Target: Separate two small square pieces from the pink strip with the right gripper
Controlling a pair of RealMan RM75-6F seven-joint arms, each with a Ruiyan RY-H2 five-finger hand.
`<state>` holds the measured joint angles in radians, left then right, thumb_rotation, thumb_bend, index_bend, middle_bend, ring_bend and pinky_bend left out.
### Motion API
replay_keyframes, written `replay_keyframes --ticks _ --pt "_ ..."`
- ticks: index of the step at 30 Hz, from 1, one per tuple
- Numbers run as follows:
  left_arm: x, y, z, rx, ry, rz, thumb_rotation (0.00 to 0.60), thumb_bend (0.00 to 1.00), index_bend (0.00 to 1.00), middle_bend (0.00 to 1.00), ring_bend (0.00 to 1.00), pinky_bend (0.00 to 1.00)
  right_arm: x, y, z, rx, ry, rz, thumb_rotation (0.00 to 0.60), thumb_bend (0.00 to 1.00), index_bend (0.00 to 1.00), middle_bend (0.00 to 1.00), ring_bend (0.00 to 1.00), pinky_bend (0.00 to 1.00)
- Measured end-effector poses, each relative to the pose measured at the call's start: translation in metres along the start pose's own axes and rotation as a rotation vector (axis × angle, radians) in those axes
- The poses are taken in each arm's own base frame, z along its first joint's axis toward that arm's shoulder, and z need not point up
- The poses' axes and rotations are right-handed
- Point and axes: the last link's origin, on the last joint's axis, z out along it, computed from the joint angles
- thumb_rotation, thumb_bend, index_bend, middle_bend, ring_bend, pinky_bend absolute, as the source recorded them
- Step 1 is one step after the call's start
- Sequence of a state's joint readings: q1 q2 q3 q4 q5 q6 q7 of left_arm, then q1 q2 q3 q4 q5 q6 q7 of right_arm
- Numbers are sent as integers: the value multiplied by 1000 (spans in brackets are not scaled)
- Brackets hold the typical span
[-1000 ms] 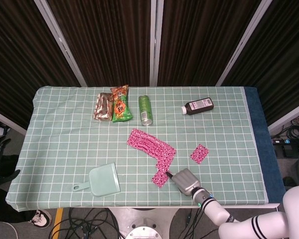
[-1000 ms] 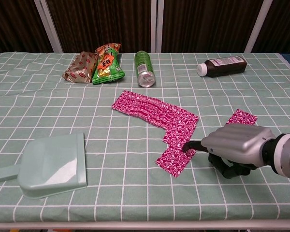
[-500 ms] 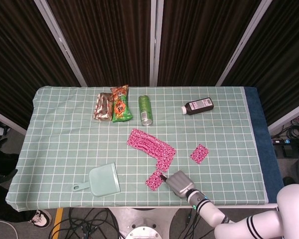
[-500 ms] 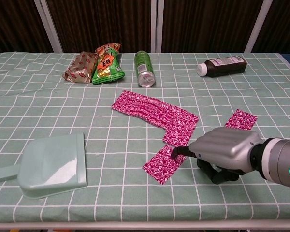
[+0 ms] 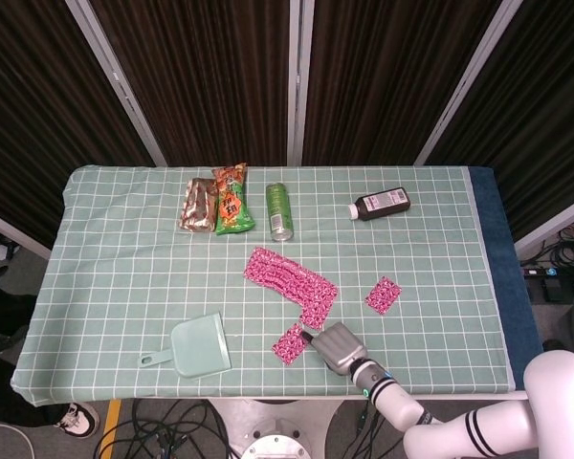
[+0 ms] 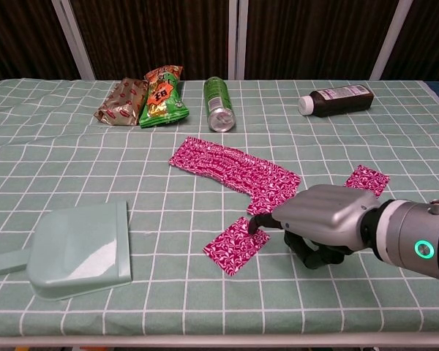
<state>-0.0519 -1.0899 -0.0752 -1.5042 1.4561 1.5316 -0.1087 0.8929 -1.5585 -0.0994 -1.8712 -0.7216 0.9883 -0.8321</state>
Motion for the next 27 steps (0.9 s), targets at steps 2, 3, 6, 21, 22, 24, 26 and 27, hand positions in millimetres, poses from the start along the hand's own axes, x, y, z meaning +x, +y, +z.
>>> replay_keyframes --ticks 2,3,6,21,22,24,26,27 --pt "0 0 0 -1 0 0 600 143 114 68 43 236 6 3 -4 -4 24 6 600 1000 149 958 920 820" --pt "0 1 1 -1 0 1 600 144 114 67 43 236 10 5 -6 -8 39 7 600 1000 151 958 920 821" --pt "0 1 0 -1 0 1 600 144 114 67 43 236 25 17 -18 -30 106 7 600 1000 162 958 920 821" --pt "-15 18 7 -38 -46 15 600 144 114 68 43 236 37 152 -155 -416 577 -40 600 292 110 356 283 430" --pt "-15 21 7 -43 -49 17 600 144 114 68 43 236 32 160 -166 -450 568 -50 600 236 80 248 162 330" --pt "-16 23 7 -48 -54 18 600 144 114 67 43 237 18 175 -188 -514 541 -54 600 182 36 125 44 201" --pt "-18 25 6 -52 -61 21 600 144 114 67 43 236 5 184 -204 -555 526 -43 600 162 4 41 0 84" --pt "-19 25 6 -53 -64 23 600 144 114 67 43 237 1 187 -209 -569 522 -40 600 161 1 21 0 53"
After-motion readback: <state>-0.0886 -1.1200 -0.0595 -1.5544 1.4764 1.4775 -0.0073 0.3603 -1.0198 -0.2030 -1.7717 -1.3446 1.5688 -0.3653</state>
